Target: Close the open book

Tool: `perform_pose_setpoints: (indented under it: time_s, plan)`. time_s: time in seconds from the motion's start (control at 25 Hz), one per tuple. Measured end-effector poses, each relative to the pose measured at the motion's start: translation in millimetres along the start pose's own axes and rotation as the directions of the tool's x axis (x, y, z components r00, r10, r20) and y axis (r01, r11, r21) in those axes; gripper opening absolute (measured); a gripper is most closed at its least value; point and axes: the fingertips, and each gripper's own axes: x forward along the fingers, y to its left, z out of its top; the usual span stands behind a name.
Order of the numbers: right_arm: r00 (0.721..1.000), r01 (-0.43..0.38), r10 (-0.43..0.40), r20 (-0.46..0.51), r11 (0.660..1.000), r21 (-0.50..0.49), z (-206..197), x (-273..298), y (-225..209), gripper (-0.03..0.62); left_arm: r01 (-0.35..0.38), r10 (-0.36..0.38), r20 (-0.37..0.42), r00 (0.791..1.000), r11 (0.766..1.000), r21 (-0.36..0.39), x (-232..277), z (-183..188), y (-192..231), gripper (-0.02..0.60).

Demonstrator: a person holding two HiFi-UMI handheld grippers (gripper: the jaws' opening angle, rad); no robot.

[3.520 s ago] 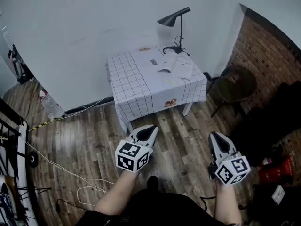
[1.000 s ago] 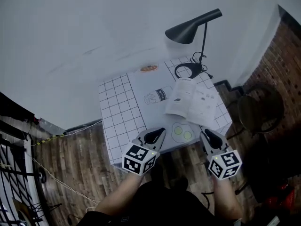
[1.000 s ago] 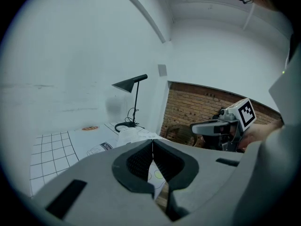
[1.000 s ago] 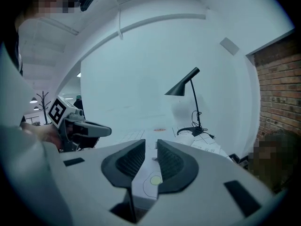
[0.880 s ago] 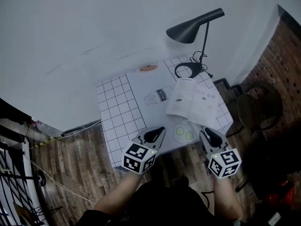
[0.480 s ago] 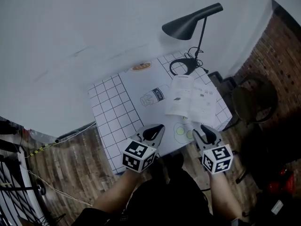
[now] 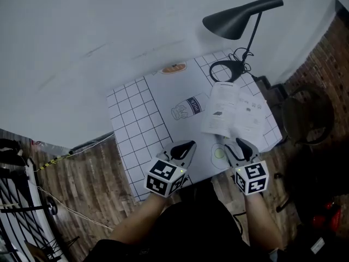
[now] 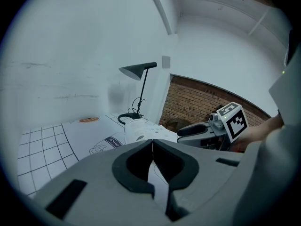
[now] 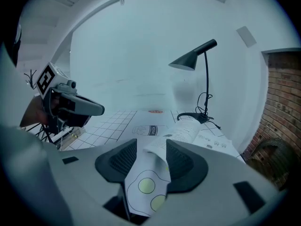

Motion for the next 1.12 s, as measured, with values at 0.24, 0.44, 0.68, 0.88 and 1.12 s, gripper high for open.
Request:
perform_pose_setpoints:
  time_s: [0.24,0.44,0.68,0.88,1.12]
  plan:
    - [0.999,-0.005,0.004,-0.053,1.000,-0.030,-16.2,28.7,-11.4,0.207,-0.009,0.008,-0.038,0.999,0.999,-0.033,20.0,-14.9,13.0,0.011]
    - [0.996,0.004,-0.011,-0.093,0.997,-0.081,-27.6,51.3,-21.1,0.216,-0.022,0.018,-0.072,0.997,0.998,-0.063,34.1,-27.6,23.4,0.011]
    - [0.991,0.009,-0.026,-0.132,0.992,-0.129,-48.0,80.1,-29.6,0.226,-0.064,0.056,-0.091,0.994,0.995,-0.081,39.6,-38.6,35.1,0.011]
    - [0.984,0.040,-0.084,-0.159,0.964,-0.263,-58.1,97.5,-32.1,0.236,-0.105,0.093,-0.111,0.989,0.988,-0.111,32.3,-46.4,47.6,0.011]
    - [0.981,0.058,-0.108,-0.161,0.956,-0.287,-60.6,108.8,-32.4,0.239,-0.125,0.110,-0.120,0.987,0.984,-0.127,31.5,-48.5,56.3,0.011]
